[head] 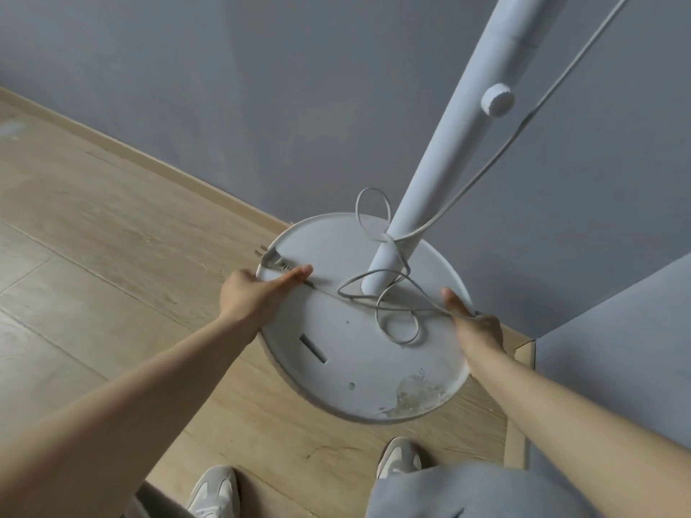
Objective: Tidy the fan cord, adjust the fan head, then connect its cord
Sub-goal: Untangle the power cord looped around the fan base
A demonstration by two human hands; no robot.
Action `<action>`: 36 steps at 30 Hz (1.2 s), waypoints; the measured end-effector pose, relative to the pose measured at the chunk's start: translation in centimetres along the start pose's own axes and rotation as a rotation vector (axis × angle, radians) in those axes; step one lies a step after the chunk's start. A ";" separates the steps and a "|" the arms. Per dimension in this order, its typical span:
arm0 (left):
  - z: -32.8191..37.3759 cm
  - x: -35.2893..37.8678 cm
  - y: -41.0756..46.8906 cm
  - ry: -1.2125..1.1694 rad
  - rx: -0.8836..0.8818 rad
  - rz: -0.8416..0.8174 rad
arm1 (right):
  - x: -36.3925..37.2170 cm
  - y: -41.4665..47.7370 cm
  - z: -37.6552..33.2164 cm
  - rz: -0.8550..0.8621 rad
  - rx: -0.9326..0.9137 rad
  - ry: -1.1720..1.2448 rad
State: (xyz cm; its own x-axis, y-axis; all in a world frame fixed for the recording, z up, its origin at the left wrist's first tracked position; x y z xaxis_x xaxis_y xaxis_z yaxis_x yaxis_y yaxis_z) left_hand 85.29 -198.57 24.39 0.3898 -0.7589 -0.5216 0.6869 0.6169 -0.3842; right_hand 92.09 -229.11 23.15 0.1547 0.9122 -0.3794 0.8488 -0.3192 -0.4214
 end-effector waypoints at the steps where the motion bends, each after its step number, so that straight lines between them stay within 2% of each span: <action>1: -0.4 0.6 0.8 0.015 -0.001 -0.004 | 0.4 1.0 0.9 0.003 0.009 0.018; 10: -3.7 5.0 5.9 0.093 0.001 -0.040 | 3.9 5.5 7.2 0.068 0.042 0.101; 18: -6.7 5.4 10.1 0.067 -0.022 -0.048 | 8.4 7.2 10.4 0.072 0.095 0.116; 26: -12.4 8.5 11.5 0.064 -0.099 -0.065 | 10.5 8.7 14.9 0.072 0.191 0.120; 36: -18.2 11.0 12.4 0.041 -0.156 -0.046 | 12.7 9.9 18.9 0.025 0.185 0.144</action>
State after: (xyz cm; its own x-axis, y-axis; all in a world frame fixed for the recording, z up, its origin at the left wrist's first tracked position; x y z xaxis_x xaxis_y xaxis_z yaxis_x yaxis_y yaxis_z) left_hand 86.97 -195.53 0.03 0.3324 -0.7798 -0.5305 0.5982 0.6092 -0.5206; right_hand 92.96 -225.52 -1.39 0.2559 0.9265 -0.2757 0.7389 -0.3714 -0.5622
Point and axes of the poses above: each hand's wrist, its own y-axis towards the middle knuckle, its own x-axis out of the palm, z = x × y, the point moved 3 cm from there along y, towards the middle knuckle, and after that the axes turned 9 degrees about y, right-handed, at the moved point
